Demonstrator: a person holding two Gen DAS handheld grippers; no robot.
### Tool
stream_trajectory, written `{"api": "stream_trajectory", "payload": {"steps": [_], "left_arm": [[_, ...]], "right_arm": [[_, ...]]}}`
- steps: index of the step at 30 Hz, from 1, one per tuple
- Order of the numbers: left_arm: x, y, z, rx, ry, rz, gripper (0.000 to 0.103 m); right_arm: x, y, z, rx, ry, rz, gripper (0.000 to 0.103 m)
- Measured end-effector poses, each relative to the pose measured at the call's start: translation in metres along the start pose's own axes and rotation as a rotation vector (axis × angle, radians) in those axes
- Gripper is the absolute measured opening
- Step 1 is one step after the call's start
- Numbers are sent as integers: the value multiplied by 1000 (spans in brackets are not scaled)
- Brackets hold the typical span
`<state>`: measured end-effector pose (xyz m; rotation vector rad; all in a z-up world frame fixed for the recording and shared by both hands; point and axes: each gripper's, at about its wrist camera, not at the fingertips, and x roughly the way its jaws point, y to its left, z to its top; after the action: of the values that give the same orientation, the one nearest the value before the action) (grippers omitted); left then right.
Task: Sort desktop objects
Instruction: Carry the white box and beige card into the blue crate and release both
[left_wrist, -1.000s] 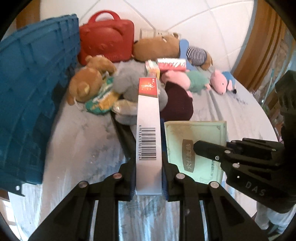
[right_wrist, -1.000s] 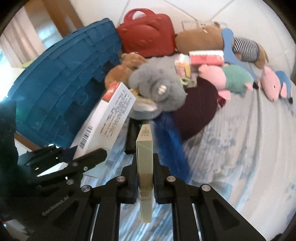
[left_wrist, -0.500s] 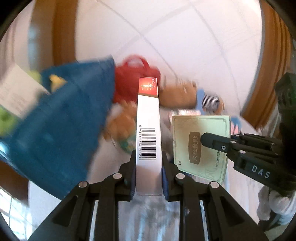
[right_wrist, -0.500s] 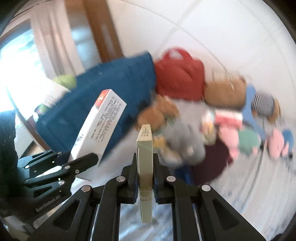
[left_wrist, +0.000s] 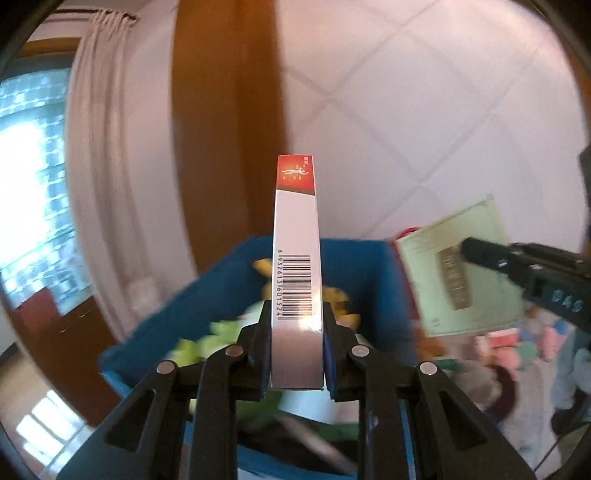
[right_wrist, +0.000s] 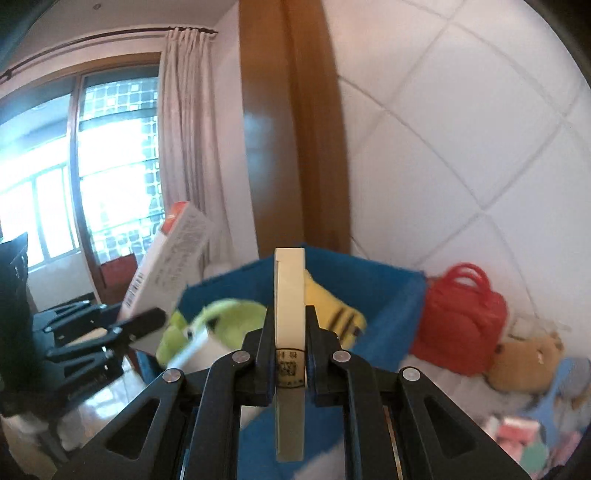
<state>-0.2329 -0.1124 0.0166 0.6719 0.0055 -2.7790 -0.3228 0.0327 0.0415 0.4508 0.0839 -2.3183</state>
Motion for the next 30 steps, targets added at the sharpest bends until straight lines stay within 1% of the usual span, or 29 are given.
{"api": "stream_trajectory", "payload": {"steps": [4, 5, 7, 8, 9, 10, 11, 12, 13, 15, 17, 19, 24, 27, 30], "left_arm": [[45, 48, 4, -17, 80, 64, 22], [56, 60, 5, -22, 100, 81, 22], [74, 72, -1, -33, 138, 86, 23], [79, 75, -4, -36, 149, 86, 25], [84, 78, -8, -40, 160, 85, 36], [90, 80, -11, -43, 168, 80, 56], [93, 80, -13, -44, 166, 77, 64], [93, 82, -15, -43, 160, 79, 70], [92, 82, -17, -45, 157, 76, 73], [91, 85, -20, -55, 158, 73, 73], [90, 87, -21, -65, 155, 73, 73], [80, 87, -22, -73, 143, 76, 73], [54, 89, -20, -92, 106, 72, 73], [34, 86, -20, -103, 68, 63, 73], [11, 79, -19, -99, 22, 60, 73]], "right_arm": [[68, 15, 5, 0, 70, -7, 12], [87, 17, 0, 5, 109, -13, 12], [112, 18, -10, 18, 166, -19, 12], [122, 18, -15, 24, 193, -25, 13], [132, 18, -21, 28, 221, -34, 16], [140, 18, -27, 36, 244, -40, 22], [145, 17, -31, 44, 257, -46, 28], [148, 16, -35, 50, 268, -52, 44], [150, 15, -37, 56, 275, -60, 66], [148, 9, -40, 62, 277, -85, 84], [144, 3, -44, 71, 266, -102, 90], [135, 2, -43, 82, 243, -105, 103], [94, 12, -40, 76, 166, -105, 103], [65, 14, -43, 71, 120, -123, 103], [30, 8, -51, 100, 48, -142, 103]]}}
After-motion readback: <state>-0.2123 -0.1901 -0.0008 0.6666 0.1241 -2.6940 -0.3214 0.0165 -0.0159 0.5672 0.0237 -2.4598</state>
